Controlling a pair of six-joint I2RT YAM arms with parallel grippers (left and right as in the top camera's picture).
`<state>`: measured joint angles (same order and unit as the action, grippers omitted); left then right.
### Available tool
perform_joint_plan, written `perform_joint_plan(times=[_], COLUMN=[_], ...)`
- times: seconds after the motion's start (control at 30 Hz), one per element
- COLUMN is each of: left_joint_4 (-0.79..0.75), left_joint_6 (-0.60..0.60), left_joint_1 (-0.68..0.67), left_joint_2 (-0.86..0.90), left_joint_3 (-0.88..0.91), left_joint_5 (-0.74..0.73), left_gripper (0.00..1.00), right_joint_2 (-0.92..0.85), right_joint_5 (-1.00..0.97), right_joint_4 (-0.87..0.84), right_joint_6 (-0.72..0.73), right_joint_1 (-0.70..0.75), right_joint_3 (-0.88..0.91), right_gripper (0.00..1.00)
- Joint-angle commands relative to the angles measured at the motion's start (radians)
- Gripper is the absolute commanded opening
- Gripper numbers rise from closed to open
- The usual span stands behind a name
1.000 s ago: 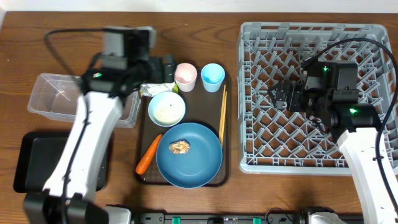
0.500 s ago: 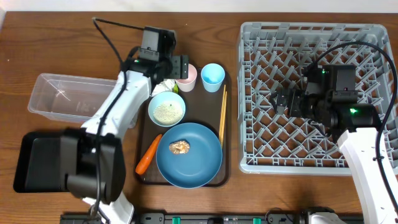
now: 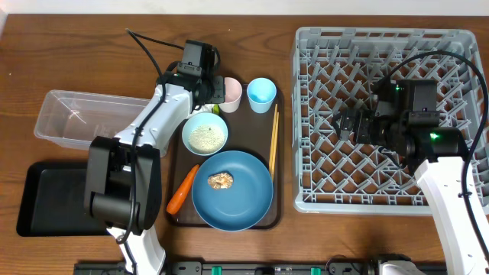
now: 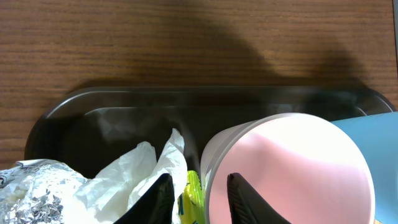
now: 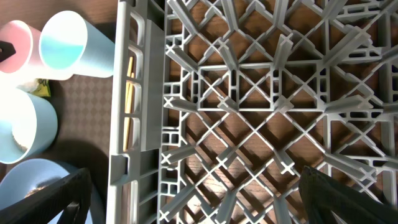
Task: Sort waste into correct bins and load items into the dishwasher rack
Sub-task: 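Reach the left gripper to the pink cup and grasp its rim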
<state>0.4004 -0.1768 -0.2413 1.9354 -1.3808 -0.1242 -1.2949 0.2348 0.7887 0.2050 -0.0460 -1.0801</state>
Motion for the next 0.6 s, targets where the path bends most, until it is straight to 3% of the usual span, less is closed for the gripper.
perform_joint_plan(times=[0.0, 0.57], left_joint_4=[0.010, -0.002], left_joint_6=[-0.001, -0.001], left_joint_1=[0.002, -0.002], left_joint_2=[0.008, 0.021], left_joint_3=[-0.010, 0.027], left_joint_5=[0.010, 0.002], left_gripper=[0.26, 0.25], right_joint_2=[0.005, 0.005], right_joint_5=[-0.002, -0.002], right_joint_4=[0.001, 0.000], right_joint_6=[0.011, 0.011], right_joint_1=[0.006, 0.006], right_joint_3=[-0.021, -0.021], right_gripper=[0.99, 0.99])
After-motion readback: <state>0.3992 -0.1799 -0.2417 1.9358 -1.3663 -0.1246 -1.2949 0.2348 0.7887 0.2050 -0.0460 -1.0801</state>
